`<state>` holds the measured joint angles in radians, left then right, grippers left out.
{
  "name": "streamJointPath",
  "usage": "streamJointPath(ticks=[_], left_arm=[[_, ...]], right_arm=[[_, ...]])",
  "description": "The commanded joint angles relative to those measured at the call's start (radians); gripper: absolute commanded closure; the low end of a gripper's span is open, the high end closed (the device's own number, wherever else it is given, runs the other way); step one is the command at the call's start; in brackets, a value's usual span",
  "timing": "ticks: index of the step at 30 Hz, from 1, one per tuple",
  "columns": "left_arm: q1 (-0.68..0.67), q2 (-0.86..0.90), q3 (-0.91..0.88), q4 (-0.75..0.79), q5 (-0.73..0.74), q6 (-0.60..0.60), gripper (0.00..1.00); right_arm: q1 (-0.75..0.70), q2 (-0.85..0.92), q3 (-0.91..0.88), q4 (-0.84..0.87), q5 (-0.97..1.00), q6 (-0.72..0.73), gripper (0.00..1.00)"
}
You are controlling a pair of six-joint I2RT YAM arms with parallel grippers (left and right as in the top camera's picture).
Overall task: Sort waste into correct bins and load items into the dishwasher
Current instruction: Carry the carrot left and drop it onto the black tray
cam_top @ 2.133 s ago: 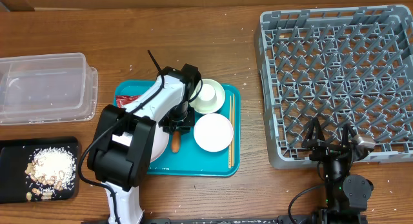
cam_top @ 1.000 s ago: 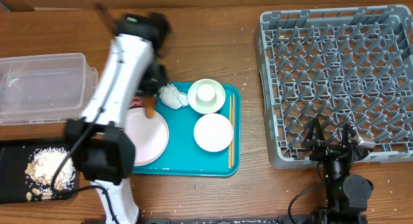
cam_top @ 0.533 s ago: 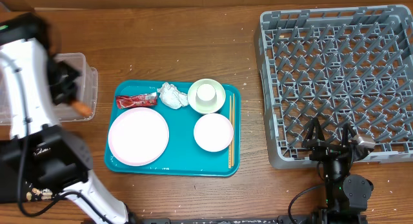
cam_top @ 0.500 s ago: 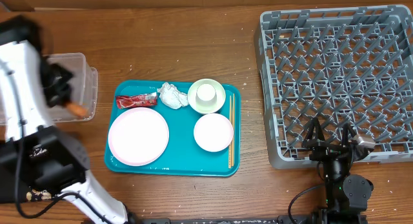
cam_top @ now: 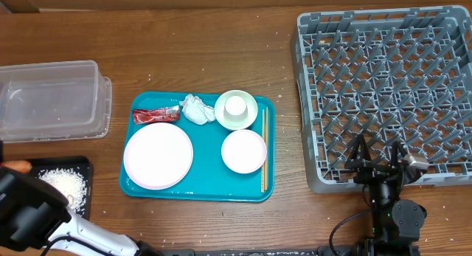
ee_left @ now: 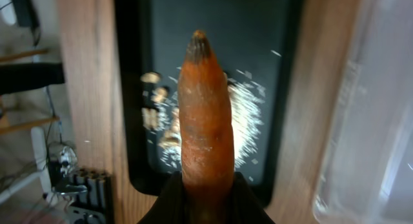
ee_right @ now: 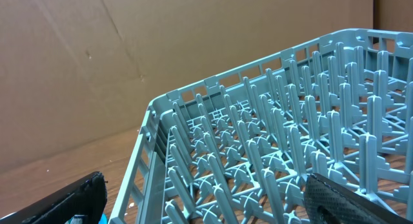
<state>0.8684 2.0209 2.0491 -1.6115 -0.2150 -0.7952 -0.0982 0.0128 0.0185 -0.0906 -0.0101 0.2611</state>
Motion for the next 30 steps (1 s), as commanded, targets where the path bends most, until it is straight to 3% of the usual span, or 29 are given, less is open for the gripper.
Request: streamJointPath(ticks=[1,7,16,30], left_arm=[[0.044,-0.032,-0.079,0.027,-0.037,-0.051,0.96],[0.052,-0.032,-0.3,0.124,0.087,-0.045,0.95],[0.052,-0.032,-0.505,0.286,0.092,-0.026,0.95],[0.052,-0.032,-0.543,0.331,0.077,0.046,0.82]], right_arm=[[-0.006,-0.01,-0.01,0.007,0.009,-0.007,0.0],[-0.006,-0.01,-0.01,0.007,0.009,-0.007,0.0],[-0.006,-0.01,-0.01,0.007,0.009,-0.007,0.0],[-0.006,-0.01,-0.01,0.007,0.009,-0.007,0.0]])
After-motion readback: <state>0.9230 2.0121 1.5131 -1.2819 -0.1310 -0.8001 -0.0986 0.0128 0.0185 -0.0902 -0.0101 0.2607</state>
